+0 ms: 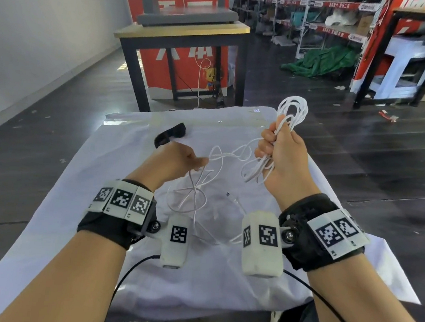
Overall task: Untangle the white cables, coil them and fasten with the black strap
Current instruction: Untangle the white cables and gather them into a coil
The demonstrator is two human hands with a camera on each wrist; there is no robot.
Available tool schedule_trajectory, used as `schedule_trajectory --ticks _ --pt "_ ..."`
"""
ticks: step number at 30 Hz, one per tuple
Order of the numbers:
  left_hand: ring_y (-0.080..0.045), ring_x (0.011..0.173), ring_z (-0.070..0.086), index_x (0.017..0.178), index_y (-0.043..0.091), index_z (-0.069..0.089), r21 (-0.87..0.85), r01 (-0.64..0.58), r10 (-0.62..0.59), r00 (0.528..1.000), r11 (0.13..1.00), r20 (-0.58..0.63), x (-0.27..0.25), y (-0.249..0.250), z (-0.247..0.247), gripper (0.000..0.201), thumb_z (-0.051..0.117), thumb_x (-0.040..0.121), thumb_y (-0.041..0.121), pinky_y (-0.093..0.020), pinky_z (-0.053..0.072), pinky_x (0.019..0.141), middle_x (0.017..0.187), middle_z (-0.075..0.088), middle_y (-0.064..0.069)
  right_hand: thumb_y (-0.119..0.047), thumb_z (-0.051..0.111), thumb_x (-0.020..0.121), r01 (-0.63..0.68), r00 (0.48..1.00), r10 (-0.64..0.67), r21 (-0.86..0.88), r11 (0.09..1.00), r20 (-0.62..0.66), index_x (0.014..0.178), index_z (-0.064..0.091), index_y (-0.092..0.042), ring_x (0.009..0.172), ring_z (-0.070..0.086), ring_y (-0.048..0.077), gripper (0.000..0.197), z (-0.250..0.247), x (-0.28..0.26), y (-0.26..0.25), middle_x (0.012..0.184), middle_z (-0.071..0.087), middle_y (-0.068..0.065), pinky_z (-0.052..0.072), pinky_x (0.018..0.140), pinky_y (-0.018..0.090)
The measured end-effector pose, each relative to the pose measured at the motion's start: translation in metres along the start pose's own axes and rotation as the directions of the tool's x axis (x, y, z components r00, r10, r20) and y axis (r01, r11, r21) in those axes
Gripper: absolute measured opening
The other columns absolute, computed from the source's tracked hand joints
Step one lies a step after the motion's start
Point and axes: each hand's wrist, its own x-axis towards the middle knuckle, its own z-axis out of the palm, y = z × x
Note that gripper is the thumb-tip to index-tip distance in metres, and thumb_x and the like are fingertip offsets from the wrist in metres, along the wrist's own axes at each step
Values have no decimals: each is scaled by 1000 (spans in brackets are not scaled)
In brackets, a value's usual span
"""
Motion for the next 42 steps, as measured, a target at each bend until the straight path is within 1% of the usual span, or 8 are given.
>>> schedule_trajectory --ticks 5,10,15,19,23,28,35,42 --pt "-22 104 53 116 30 66 193 -45 77 984 980 -161 -2 -2 -1 25 58 93 37 -33 44 84 126 46 -5 -32 38 103 -12 1000 11 13 1000 16 71 43 -16 39 26 6 36 0 1 0 48 37 -9 27 40 18" --pt "-19 129 40 131 20 57 161 -235 270 930 959 -251 -1 2 4 37 54 95 13 -28 30 102 139 44 1 -32 38 103 -39 998 39 -4 999 53 70 42 -16 39 25 6 36 1 -1 1 49 36 -8 27 40 18" --pt "-21 93 61 96 11 65 102 -179 189 977 979 -102 1 12 12 31 51 95 39 -30 44 74 95 66 -2 -33 38 103 -45 996 46 -12 999 70 70 42 -17 40 25 6 37 2 -2 1 51 35 -8 27 40 18" --pt "-11 72 56 84 11 71 -204 -160 130 980 966 -153 3 5 12 21 59 92 27 -21 43 64 83 68 0 -33 37 103 -44 997 45 -21 999 66 70 42 -17 39 26 6 37 1 0 1 49 36 -8 28 40 18" --pt "-9 96 63 92 15 72 -806 -90 103 994 585 -36 -2 11 -1 22 54 92 2 -22 49 90 101 71 4 -32 37 103 -28 999 30 -79 996 18 71 42 -16 39 28 6 36 -1 0 3 47 39 -9 28 41 18" --pt "-12 80 70 107 1 67 -976 -12 39 999 219 -3 -8 11 -19 22 50 96 8 -22 57 72 101 73 -10 -32 35 103 -33 999 34 -209 977 -1 72 43 -16 38 29 5 35 -3 -3 4 54 38 -6 28 42 17" --pt "-3 62 61 113 9 67 -843 -120 52 993 524 -109 -14 22 -24 27 45 101 18 -17 50 63 108 70 0 -30 35 103 -17 965 150 -521 853 213 75 42 -15 40 29 5 33 1 -10 9 57 38 -6 28 41 15" --pt "-2 60 56 107 17 69 -782 -187 41 978 595 -203 -21 26 -31 26 45 101 21 -19 48 67 107 69 6 -30 38 102 25 921 240 -662 749 307 79 45 -13 42 30 5 29 0 -15 11 60 39 -5 29 44 15"
